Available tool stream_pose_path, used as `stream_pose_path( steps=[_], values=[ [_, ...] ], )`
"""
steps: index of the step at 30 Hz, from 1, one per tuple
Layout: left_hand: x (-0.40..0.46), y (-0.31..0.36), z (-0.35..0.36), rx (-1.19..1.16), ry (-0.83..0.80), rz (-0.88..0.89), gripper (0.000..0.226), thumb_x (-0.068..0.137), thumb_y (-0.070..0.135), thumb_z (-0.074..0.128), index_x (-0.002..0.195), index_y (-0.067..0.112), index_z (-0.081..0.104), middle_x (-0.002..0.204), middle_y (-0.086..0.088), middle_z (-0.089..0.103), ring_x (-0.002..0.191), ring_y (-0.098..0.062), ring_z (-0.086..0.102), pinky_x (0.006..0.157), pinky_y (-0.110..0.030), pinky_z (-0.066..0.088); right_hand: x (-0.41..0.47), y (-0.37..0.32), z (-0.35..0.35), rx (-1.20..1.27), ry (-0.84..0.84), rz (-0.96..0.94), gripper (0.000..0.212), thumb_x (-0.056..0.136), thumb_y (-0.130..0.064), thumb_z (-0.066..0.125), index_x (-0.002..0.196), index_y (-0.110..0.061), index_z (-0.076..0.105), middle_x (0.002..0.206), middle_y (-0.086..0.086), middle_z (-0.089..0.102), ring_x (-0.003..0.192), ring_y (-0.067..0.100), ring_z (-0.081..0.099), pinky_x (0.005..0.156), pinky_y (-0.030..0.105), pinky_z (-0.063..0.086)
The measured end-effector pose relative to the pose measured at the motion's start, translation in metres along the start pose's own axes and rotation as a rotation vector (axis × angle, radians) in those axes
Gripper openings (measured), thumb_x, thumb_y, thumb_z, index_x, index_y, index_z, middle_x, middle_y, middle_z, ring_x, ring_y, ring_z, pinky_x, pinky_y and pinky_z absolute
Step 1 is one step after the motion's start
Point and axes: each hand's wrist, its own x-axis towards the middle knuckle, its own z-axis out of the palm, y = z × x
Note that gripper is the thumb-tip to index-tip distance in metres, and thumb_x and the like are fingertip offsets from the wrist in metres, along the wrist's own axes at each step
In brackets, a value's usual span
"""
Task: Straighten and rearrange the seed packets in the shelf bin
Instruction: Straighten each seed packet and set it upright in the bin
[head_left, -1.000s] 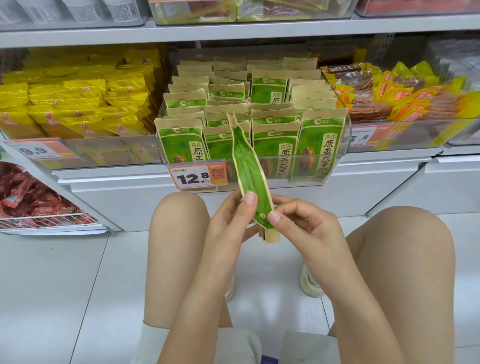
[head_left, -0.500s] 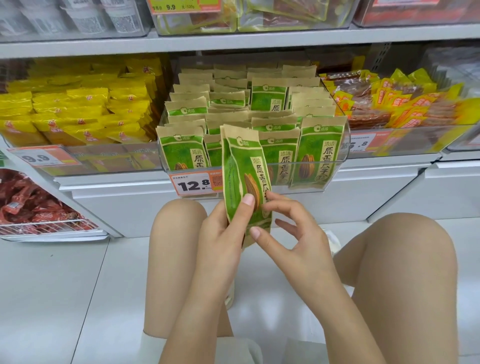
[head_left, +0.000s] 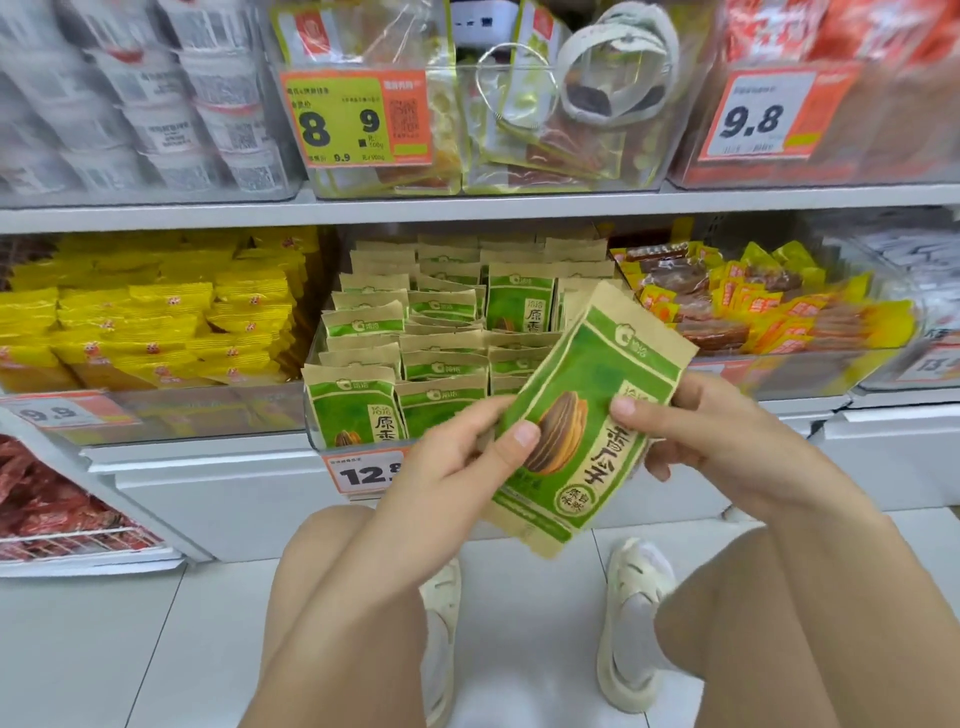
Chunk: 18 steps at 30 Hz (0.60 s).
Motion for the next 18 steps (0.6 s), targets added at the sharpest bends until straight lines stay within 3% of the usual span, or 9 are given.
stream_pose_path(
  steps=[3,7,9,12,16,18],
  values=[
    [0.022,0.014,-0.007,0.081,-0.009,0.025,0.034,0.091,0.038,0.056,0.118,0.022,0.067,0.107,0.009,0.074,0.102,-0.008,0.068,0.086,-0.024,0.052,0.015,-0.011,-0.017,-0.005,-0.036,-0.093,0.038,0.059,-0.044,0.086,0.084,-0.017,0.078,0.087,0.004,0.076,0.074,0.015,0.072,0.057,0.02,0.055],
    [0.053,0.025,-0.027,0.518,0.134,0.077,0.045,0.098,0.054,0.039,0.13,0.032,0.061,0.122,0.02,0.066,0.115,0.004,0.057,0.098,-0.029,0.047,0.035,-0.033,-0.037,0.095,0.134,-0.285,0.022,0.059,-0.035,0.07,0.072,-0.02,0.079,0.083,-0.001,0.076,0.077,0.012,0.073,0.064,0.021,0.057],
    [0.071,0.025,-0.038,0.812,0.201,0.046,0.045,0.101,0.047,0.035,0.136,0.029,0.056,0.133,0.013,0.06,0.125,-0.005,0.051,0.106,-0.035,0.042,0.05,-0.039,-0.048,0.127,0.252,-0.376,0.021,0.059,-0.035,0.07,0.073,-0.023,0.079,0.081,-0.006,0.076,0.079,0.009,0.071,0.07,0.025,0.058],
    [0.095,0.02,-0.046,1.054,0.112,0.031,0.044,0.101,0.04,0.034,0.138,0.027,0.053,0.14,0.007,0.055,0.133,-0.013,0.042,0.113,-0.035,0.031,0.075,-0.044,-0.049,0.062,0.313,-0.474,0.015,0.066,-0.036,0.071,0.076,-0.029,0.079,0.081,-0.012,0.075,0.081,0.006,0.07,0.078,0.028,0.058],
    [0.111,0.014,-0.045,1.185,-0.048,0.043,0.045,0.099,0.05,0.033,0.123,0.031,0.065,0.127,0.012,0.063,0.121,-0.009,0.049,0.107,-0.03,0.031,0.108,-0.039,-0.041,-0.243,0.29,-0.523,0.016,0.081,-0.015,0.067,0.087,-0.028,0.073,0.072,-0.031,0.067,0.076,-0.013,0.062,0.075,0.008,0.047],
    [0.113,0.012,-0.045,1.172,-0.068,0.014,0.043,0.098,0.053,0.035,0.12,0.034,0.067,0.123,0.016,0.064,0.114,-0.005,0.051,0.101,-0.028,0.034,0.12,-0.033,-0.039,-0.42,0.236,-0.507,0.014,0.082,-0.016,0.067,0.085,-0.03,0.068,0.061,-0.038,0.06,0.066,-0.02,0.056,0.066,0.002,0.039]
  ],
)
